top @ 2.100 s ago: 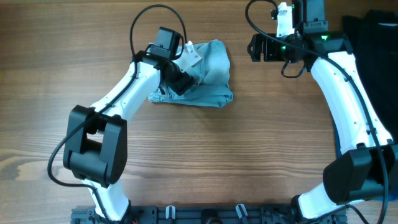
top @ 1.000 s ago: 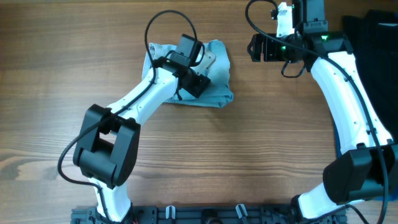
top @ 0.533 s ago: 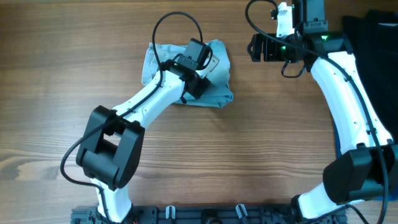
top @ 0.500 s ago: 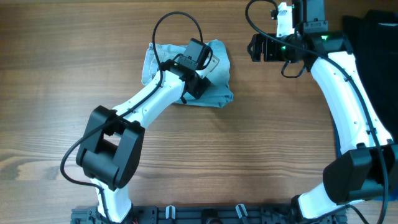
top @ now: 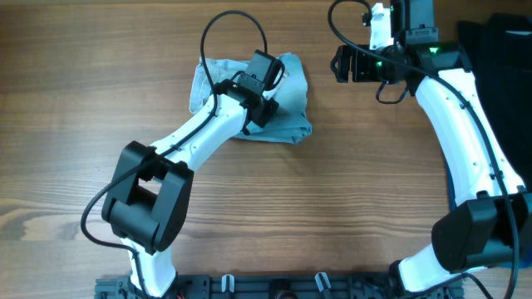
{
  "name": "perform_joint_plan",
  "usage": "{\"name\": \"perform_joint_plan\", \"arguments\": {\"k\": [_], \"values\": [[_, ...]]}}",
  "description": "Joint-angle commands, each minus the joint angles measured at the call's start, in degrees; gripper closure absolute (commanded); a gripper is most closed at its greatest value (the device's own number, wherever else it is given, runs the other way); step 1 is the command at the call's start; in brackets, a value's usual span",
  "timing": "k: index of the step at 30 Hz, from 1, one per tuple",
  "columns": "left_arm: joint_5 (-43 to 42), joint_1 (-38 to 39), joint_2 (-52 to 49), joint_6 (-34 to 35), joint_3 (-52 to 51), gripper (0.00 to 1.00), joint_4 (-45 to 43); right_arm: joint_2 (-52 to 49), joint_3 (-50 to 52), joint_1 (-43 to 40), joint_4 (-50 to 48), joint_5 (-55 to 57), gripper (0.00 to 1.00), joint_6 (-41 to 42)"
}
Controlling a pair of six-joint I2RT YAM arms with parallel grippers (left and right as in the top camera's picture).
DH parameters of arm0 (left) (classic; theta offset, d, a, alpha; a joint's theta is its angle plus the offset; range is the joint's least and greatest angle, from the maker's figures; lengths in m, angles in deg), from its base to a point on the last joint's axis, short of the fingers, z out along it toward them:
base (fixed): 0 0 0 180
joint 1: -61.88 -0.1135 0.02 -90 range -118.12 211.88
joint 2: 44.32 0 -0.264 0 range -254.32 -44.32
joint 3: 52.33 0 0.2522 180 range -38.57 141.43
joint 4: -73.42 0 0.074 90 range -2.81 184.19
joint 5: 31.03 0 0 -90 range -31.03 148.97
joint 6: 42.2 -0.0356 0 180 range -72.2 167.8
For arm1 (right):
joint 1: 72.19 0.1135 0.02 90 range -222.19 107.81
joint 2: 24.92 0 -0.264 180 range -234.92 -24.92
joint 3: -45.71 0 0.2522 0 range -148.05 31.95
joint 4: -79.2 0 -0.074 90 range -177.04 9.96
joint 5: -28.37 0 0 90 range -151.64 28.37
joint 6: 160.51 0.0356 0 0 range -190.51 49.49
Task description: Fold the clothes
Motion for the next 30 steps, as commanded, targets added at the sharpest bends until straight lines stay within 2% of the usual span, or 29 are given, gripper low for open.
{"name": "perform_joint_plan", "arguments": {"k": [1,4,8,10,12,16,18,22,24,30], "values": [[-3.28,0.11,-0.42,0.33,-0.20,0.45,0.96,0.70,0.04,-0.09,-0.17,0.79,0.00,-0.04],[-5.81,0.11,-0.42,0.33,-0.20,0.45,1.36,0.70,0.04,-0.09,-0.17,0.79,0.01,-0.04],[-7.85,0.13,-0.44,0.33,-0.22,0.55,2.67,0.70,0.04,-0.09,-0.17,0.79,0.00,-0.04],[-7.82,0.13,-0.55,0.31,-0.26,0.51,3.02,0.70,0.04,-0.09,-0.17,0.79,0.00,-0.02],[-7.80,0.13,-0.66,0.31,-0.26,0.52,3.04,0.70,0.04,-0.09,-0.17,0.79,0.00,-0.04],[-7.82,0.13,-0.76,0.33,-0.26,0.66,2.89,0.70,0.04,-0.09,-0.17,0.79,0.00,-0.04],[-7.82,0.13,-0.76,0.31,-0.26,0.81,2.86,0.70,0.04,-0.09,-0.17,0.79,0.00,-0.04],[-7.82,0.13,-0.76,0.31,-0.26,0.85,2.86,0.70,0.04,-0.09,-0.17,0.79,0.00,-0.04],[-7.85,0.13,-0.76,0.33,-0.26,0.57,2.86,0.70,0.04,-0.09,-0.17,0.79,0.00,-0.04],[-9.75,0.13,-1.11,0.33,-0.26,0.56,2.84,0.70,0.04,-0.09,-0.17,0.79,0.00,-0.04]]}}
